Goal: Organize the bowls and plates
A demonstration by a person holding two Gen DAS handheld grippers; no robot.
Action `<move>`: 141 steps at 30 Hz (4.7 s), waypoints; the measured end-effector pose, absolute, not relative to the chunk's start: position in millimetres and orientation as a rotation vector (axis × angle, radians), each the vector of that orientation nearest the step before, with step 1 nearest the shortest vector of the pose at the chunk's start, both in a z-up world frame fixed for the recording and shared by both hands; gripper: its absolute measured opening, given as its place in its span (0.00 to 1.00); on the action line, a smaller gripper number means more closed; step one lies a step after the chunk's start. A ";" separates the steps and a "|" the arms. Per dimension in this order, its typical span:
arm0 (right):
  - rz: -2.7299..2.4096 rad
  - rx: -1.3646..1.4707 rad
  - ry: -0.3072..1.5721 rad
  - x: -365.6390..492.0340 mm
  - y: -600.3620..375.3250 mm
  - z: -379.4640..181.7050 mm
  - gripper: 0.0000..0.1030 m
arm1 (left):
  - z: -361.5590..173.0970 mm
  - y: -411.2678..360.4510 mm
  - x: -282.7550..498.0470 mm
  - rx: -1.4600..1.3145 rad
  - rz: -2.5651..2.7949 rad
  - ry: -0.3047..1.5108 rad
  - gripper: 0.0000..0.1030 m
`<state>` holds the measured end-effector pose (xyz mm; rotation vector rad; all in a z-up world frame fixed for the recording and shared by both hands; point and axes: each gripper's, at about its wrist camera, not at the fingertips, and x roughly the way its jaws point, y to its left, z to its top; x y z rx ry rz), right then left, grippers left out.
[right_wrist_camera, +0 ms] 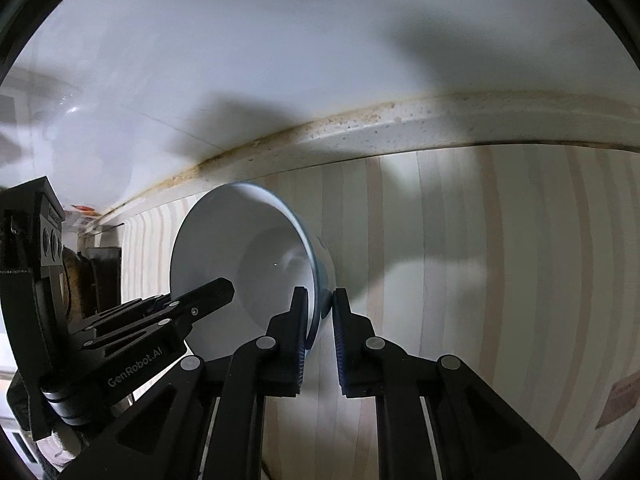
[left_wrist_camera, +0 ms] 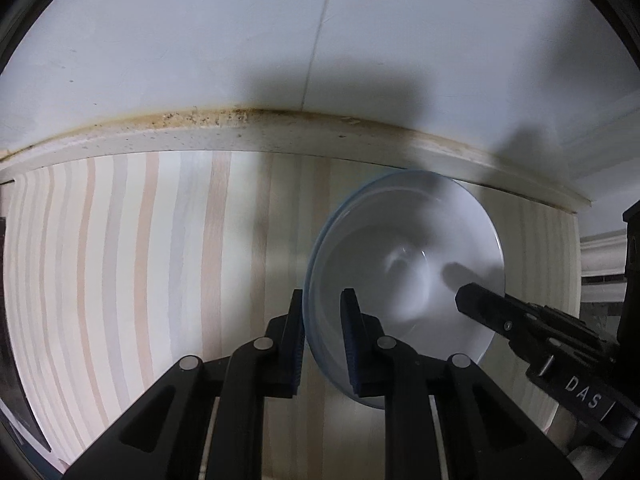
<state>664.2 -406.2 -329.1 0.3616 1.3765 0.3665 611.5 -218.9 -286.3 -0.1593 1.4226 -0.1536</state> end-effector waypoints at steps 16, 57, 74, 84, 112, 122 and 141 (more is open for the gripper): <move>0.332 0.355 1.308 552.8 -436.4 -256.5 0.14 | -212.0 -248.6 509.4 -0.056 -0.249 1.335 0.15; 0.241 0.426 1.436 403.8 -497.4 -301.9 0.14 | -259.8 -307.9 382.5 0.187 -0.359 1.503 0.15; 0.225 0.443 1.477 412.0 -501.3 -308.2 0.18 | -268.3 -313.0 380.9 0.181 -0.351 1.524 0.15; 0.202 0.329 1.379 384.3 -496.3 -259.1 0.59 | -207.3 -295.6 365.2 0.158 -0.352 1.401 0.24; 0.090 0.276 1.048 276.5 -495.0 -100.3 0.97 | -79.2 -255.3 301.2 0.053 -0.431 1.181 0.92; 0.095 0.310 1.070 284.0 -504.7 -116.2 0.97 | -103.5 -258.5 318.1 0.002 -0.466 1.212 0.92; 0.397 0.727 1.302 386.4 -534.0 -338.3 0.97 | -276.4 -288.3 417.3 -0.137 -0.409 1.580 0.91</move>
